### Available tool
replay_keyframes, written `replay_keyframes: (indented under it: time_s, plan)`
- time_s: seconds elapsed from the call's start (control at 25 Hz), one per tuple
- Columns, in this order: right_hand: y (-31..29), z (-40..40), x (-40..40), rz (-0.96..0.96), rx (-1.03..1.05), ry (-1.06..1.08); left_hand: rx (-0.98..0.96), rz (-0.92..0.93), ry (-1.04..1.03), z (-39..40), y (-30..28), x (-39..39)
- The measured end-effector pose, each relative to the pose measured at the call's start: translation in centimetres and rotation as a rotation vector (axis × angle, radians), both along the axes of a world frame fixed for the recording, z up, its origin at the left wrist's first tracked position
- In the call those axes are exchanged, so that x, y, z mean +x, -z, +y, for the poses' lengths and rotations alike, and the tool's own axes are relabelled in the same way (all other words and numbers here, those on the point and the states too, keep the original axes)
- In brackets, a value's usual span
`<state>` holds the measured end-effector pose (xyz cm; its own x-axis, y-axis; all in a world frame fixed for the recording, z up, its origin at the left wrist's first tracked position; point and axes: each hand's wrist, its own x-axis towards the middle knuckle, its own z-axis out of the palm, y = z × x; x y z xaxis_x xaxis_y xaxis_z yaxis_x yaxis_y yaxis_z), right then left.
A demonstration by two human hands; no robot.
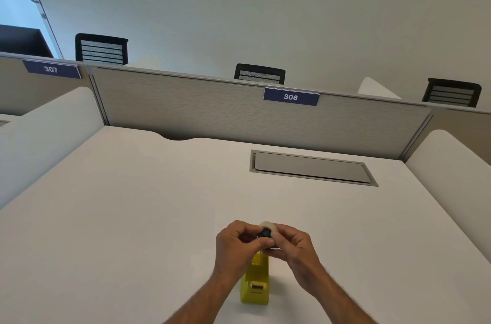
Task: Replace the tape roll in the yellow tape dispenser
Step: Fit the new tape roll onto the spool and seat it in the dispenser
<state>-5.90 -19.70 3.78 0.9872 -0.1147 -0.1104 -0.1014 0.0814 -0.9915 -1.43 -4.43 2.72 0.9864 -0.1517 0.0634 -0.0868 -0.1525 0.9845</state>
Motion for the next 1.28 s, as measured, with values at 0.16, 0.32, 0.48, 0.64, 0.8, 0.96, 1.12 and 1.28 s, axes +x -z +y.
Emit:
replay_keyframes:
  time_s: [0.16, 0.32, 0.48, 0.64, 0.8, 0.96, 1.12, 1.28]
  plan:
    - [0.3, 0.0, 0.3, 0.019, -0.006, 0.004, 0.020, 0.014, -0.010, 0.1, -0.2, 0.0]
    - [0.0, -0.1, 0.3, 0.020, 0.004, -0.033, 0.001, 0.107, 0.066, 0.4, -0.1, 0.5]
    - [0.0, -0.2, 0.3, 0.039, -0.002, -0.047, -0.037, 0.191, 0.141, 0.8, -0.1, 0.8]
    - [0.0, -0.4, 0.3, 0.045, 0.023, -0.021, -0.100, 0.215, 0.246, 1.0, -0.1, 0.7]
    - [0.1, 0.0, 0.3, 0.004, -0.043, 0.008, -0.133, 0.249, 0.162, 0.6, -0.4, 0.3]
    - [0.2, 0.2, 0.2, -0.014, -0.111, 0.030, -0.103, 0.244, 0.141, 0.4, -0.4, 0.2]
    - [0.1, 0.1, 0.1, -0.013, -0.118, 0.015, -0.095, 0.235, 0.126, 0.5, -0.5, 0.2]
    - [0.2, 0.1, 0.0, -0.008, -0.094, 0.013, -0.081, 0.218, 0.114, 0.5, -0.4, 0.2]
